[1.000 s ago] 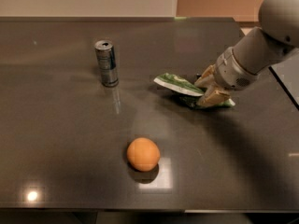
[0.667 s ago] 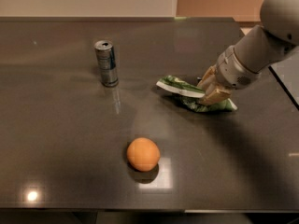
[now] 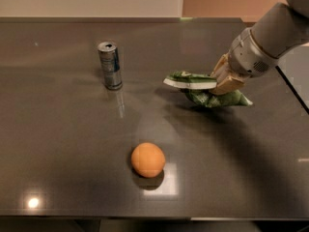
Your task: Pick green jalapeno chip bag
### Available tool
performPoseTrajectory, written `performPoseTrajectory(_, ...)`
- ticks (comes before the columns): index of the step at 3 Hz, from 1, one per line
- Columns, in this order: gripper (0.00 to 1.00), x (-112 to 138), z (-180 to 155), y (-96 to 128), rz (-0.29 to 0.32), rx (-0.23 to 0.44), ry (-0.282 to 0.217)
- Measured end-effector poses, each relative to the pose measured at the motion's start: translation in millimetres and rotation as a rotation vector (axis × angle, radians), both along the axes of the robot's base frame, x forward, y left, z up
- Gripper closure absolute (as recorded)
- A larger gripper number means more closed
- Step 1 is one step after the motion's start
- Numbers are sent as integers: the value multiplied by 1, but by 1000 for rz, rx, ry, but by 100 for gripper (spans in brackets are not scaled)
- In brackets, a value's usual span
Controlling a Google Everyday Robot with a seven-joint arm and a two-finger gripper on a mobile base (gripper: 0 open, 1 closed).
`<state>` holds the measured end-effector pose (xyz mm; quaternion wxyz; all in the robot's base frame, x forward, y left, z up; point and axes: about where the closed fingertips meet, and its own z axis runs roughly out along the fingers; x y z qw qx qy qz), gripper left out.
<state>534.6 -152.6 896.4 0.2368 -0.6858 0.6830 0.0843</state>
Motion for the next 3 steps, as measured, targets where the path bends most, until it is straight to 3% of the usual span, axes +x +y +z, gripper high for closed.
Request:
performPoseTrajectory(1, 100, -1, 39, 3, -2, 23, -27)
performPoseTrajectory(2, 100, -3, 107, 2, 27, 37, -84)
performPoseTrajectory(3, 100, -3, 107, 2, 27, 37, -84)
